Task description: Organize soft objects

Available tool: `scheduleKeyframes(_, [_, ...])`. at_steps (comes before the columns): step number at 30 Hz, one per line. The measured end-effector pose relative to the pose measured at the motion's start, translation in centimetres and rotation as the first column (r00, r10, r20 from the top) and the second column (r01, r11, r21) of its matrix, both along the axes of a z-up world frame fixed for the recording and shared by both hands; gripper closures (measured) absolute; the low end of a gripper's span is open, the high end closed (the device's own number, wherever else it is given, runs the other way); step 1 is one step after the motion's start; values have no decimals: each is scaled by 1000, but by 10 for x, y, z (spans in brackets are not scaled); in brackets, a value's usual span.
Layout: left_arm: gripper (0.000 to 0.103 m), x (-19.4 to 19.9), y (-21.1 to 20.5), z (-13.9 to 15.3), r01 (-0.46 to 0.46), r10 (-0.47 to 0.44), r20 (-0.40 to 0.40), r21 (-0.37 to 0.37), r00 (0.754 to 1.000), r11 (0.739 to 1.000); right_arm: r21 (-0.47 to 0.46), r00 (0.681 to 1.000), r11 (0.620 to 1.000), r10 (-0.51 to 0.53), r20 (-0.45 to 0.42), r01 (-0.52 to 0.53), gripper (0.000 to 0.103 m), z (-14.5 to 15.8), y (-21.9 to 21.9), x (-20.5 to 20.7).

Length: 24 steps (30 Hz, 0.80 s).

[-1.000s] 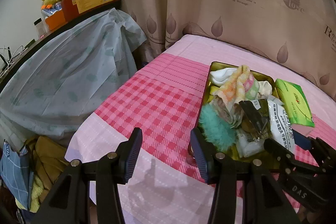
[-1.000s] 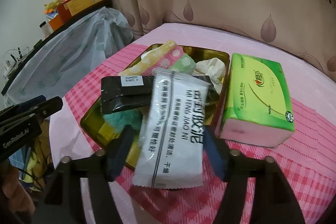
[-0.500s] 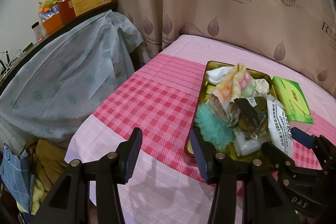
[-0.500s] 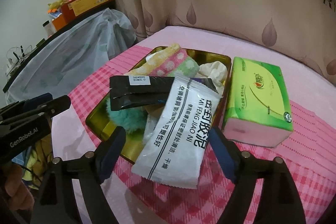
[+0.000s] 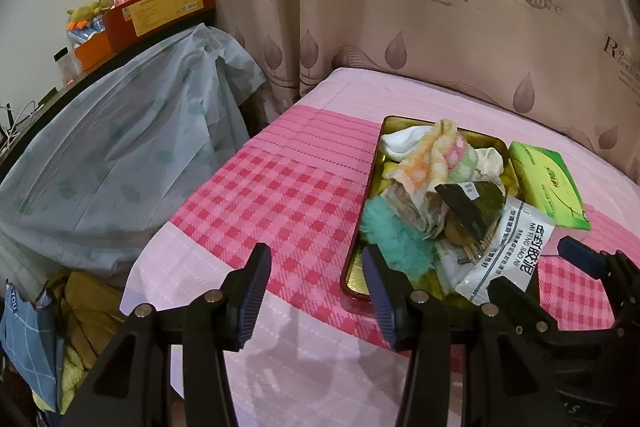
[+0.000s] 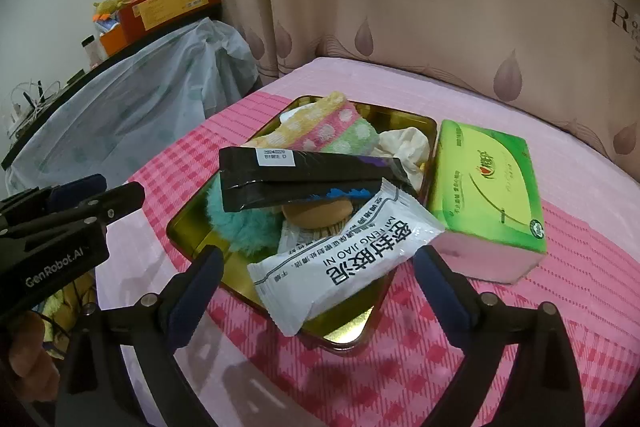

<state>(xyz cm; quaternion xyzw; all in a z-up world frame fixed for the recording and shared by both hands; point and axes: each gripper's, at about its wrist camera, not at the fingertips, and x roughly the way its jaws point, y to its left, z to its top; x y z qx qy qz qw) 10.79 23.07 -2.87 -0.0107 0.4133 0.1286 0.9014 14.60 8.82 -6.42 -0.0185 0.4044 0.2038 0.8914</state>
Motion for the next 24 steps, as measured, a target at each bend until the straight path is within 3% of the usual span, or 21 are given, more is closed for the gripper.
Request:
scheduleKeyframes(14, [55,-1,-6,2,26,-26,13,-7,1000,1000,-55,995,995,-74,60,77,1,13,-11,-31])
scheduleKeyframes(24, [54,-4,-11,4,54,-53,25,-20,998,998,-63,997,996,-63,55,66,1,8,-13,-44])
